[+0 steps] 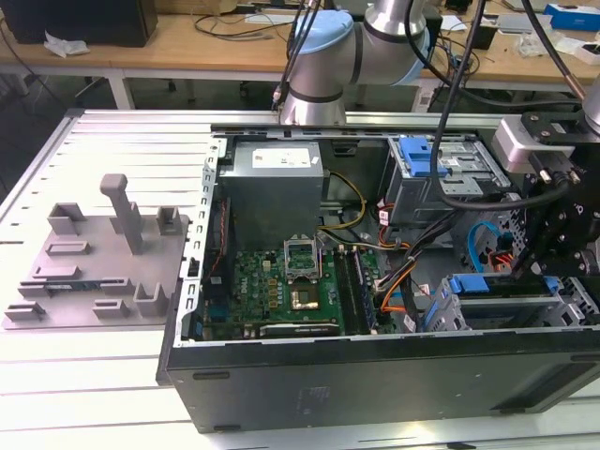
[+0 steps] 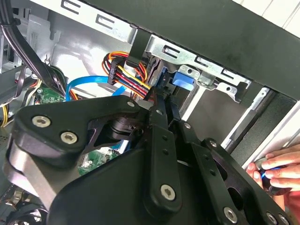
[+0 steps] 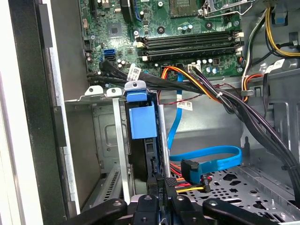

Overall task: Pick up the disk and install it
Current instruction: 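Insert the first disk wire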

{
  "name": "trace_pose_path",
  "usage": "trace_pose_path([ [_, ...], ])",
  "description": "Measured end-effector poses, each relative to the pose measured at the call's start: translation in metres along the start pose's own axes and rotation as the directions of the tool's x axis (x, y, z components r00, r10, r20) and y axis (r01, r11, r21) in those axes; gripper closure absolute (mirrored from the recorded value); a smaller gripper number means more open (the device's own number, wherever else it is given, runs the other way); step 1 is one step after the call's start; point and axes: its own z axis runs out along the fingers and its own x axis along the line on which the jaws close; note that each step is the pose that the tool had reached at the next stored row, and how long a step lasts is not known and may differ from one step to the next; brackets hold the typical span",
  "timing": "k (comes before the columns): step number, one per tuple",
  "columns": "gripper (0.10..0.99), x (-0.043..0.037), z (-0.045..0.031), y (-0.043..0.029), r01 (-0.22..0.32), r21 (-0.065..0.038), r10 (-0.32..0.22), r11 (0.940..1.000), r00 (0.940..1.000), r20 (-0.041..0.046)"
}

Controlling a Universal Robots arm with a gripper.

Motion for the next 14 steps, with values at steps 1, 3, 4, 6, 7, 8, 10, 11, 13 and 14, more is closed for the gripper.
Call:
trace_pose_path([
  [1, 0.918, 0.0, -0.0001, 0.0, 0.0, 0.0, 0.0, 1.0, 1.0, 0.0002],
  [3, 0.918, 0.0, -0.0011, -0.0001, 0.0, 0.0, 0.0, 1.0, 1.0, 0.0005],
  [4, 0.918, 0.0, -0.0017, -0.0001, 0.0, 0.0, 0.0, 1.0, 1.0, 0.0007],
  [6, 0.918, -0.0001, -0.0036, -0.0001, 0.0, 0.0, 0.0, 1.0, 1.0, 0.0013],
  [7, 0.918, -0.0001, -0.005, -0.0002, 0.0, 0.0, 0.0, 1.0, 1.0, 0.0017],
  [8, 0.918, -0.0001, -0.0068, -0.0002, 0.0, 0.0, 0.0, 1.0, 1.0, 0.0013],
  [10, 0.918, -0.0001, -0.0137, -0.0003, 0.0, 0.0, 0.0, 1.0, 1.0, 0.0003],
  [11, 0.918, -0.0001, -0.0155, -0.0003, 0.0, 0.0, 0.0, 1.0, 1.0, 0.0003],
  [13, 0.918, -0.0002, -0.0191, -0.0003, 0.0, 0.0, 0.0, 1.0, 1.0, 0.0002],
  [14, 0.918, -0.0002, -0.0202, -0.0003, 0.0, 0.0, 0.0, 1.0, 1.0, 0.0002],
])
